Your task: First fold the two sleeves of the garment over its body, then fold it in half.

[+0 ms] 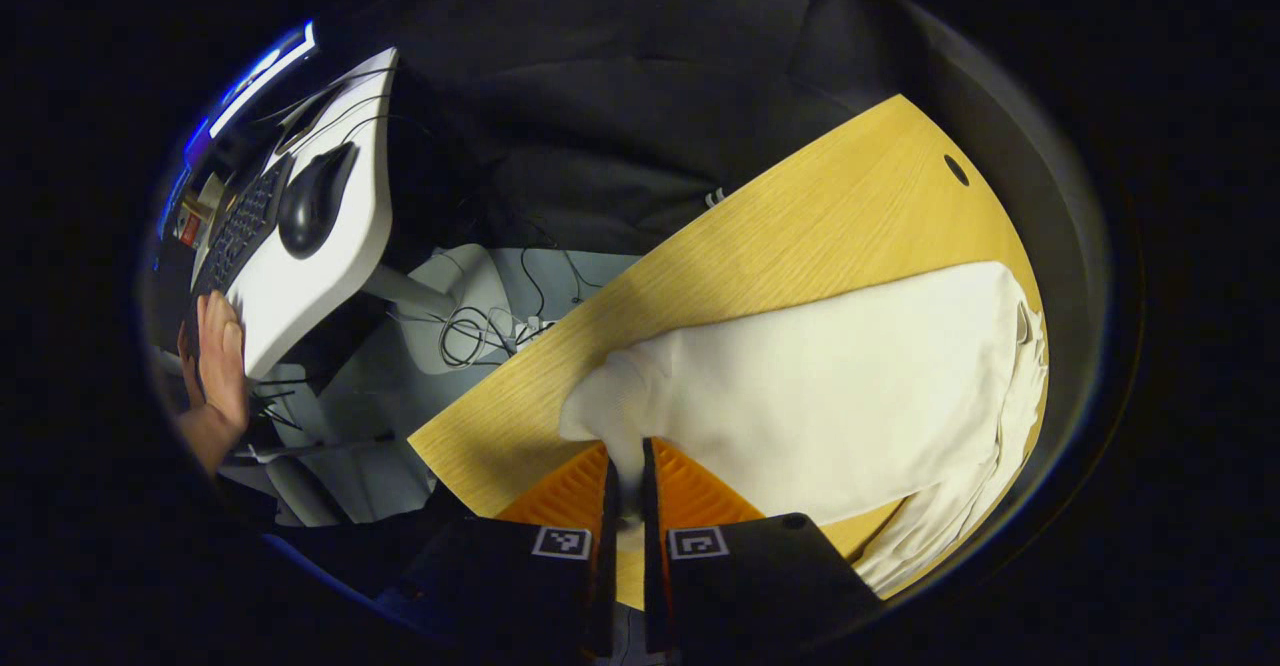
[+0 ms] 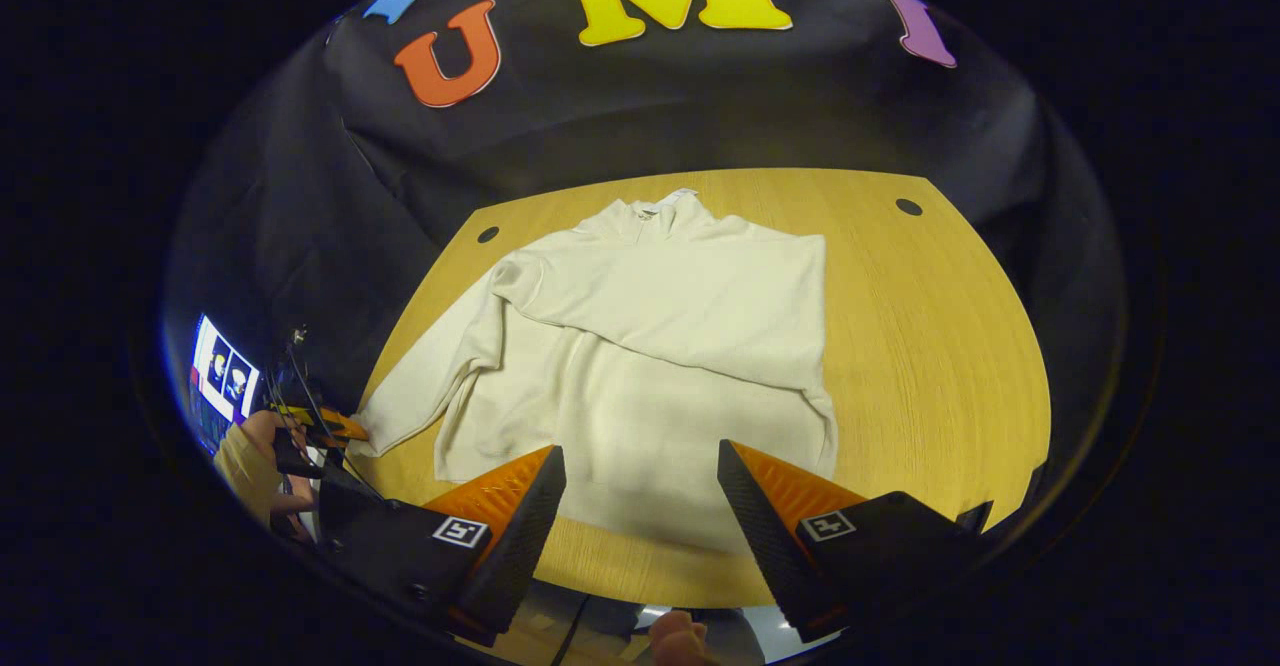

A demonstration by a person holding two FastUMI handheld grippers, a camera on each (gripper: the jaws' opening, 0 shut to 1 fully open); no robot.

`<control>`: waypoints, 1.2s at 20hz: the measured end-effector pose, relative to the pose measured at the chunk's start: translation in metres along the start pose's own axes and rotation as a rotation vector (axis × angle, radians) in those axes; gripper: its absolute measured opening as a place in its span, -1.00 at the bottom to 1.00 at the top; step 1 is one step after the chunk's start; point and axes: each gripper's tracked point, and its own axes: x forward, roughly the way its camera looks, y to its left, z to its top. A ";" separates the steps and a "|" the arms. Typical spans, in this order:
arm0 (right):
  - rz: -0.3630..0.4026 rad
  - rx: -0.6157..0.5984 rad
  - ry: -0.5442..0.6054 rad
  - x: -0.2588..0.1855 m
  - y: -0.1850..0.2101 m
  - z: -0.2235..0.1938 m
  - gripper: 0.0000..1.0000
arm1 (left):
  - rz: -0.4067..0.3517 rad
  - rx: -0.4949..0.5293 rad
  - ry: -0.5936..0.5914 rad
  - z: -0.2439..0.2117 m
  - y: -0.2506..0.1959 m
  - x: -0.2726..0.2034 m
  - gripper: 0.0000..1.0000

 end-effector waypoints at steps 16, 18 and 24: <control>-0.014 0.134 -0.041 -0.012 -0.071 0.014 0.89 | -0.205 0.344 -0.116 0.023 -0.220 -0.105 -0.83; -0.030 0.140 -0.053 -0.015 -0.087 0.016 0.87 | -0.241 0.389 -0.120 0.018 -0.262 -0.114 -0.83; -0.068 0.203 -0.074 -0.023 -0.134 0.022 0.87 | -0.310 0.564 -0.117 -0.013 -0.388 -0.139 -0.84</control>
